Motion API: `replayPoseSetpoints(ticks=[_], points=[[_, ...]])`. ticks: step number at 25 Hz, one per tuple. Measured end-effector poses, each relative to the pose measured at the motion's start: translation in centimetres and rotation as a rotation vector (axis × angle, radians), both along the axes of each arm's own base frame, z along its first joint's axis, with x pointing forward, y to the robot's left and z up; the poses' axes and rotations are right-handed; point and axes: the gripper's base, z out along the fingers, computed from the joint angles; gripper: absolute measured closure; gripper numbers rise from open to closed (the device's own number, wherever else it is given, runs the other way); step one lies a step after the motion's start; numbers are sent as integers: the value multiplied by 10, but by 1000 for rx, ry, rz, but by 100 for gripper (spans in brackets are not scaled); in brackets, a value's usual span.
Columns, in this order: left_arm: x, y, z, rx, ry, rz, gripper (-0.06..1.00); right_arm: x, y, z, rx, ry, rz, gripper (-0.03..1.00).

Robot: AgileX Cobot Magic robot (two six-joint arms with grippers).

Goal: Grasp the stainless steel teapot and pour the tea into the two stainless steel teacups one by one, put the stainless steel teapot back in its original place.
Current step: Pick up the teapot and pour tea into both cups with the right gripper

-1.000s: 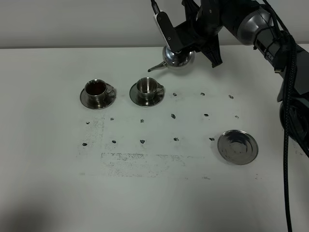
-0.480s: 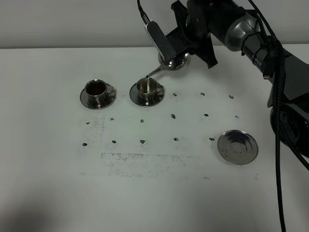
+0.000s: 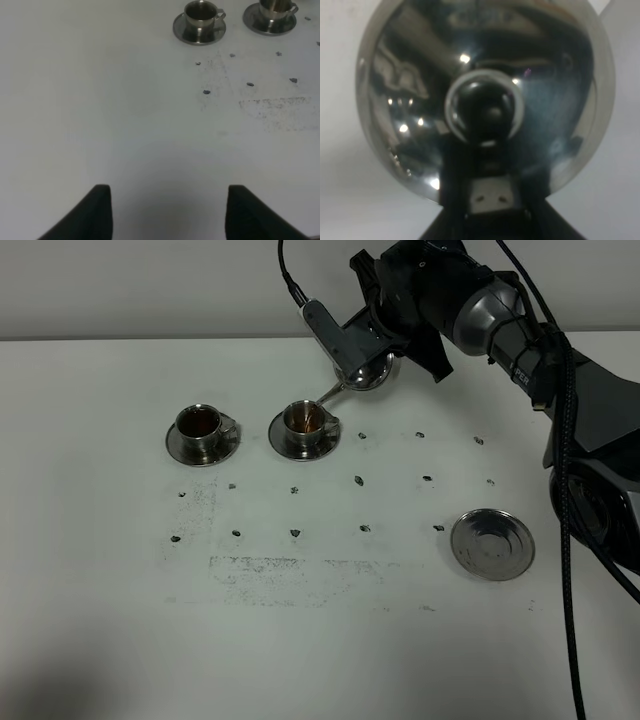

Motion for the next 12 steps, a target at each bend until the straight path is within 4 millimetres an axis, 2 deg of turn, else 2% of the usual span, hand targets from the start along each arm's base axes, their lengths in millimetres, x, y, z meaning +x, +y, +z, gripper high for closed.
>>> replayPoseSetpoints(ticks=[12], points=[[0, 0, 0, 0, 0, 0, 45, -1, 4, 2, -38, -34, 21, 76]])
